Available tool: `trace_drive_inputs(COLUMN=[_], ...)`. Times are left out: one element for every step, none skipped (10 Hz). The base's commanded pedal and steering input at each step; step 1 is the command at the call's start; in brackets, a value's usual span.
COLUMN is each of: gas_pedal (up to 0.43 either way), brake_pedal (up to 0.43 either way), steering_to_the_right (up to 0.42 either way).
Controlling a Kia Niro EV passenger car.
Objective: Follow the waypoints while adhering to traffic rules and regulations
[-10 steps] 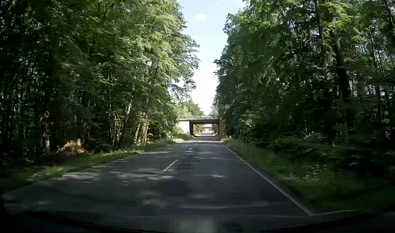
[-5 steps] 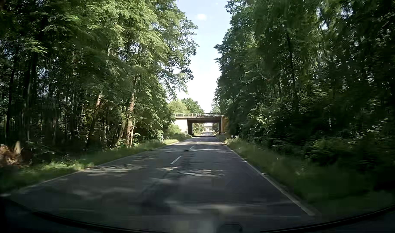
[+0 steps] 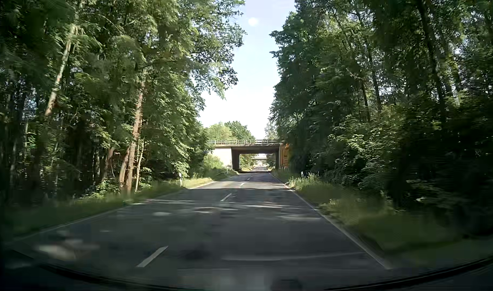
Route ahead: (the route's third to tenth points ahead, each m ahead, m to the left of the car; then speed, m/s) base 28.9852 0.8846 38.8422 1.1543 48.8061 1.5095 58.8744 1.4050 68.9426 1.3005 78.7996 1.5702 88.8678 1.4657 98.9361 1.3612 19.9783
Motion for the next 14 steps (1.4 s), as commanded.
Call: trace_drive_inputs(gas_pedal=[0.059,0.059,0.059,0.059,0.059,0.059,0.059,0.059,0.059,0.059,0.059,0.059,0.039,0.028], brake_pedal=[0.030,0.030,0.030,0.030,0.030,0.030,0.030,0.030,0.030,0.030,0.030,0.030,0.030,0.030], steering_to_the_right=[0.000,0.000,0.000,-0.001,0.000,-0.001,0.000,0.000,0.000,0.000,0.000,0.000,0.000,0.000])
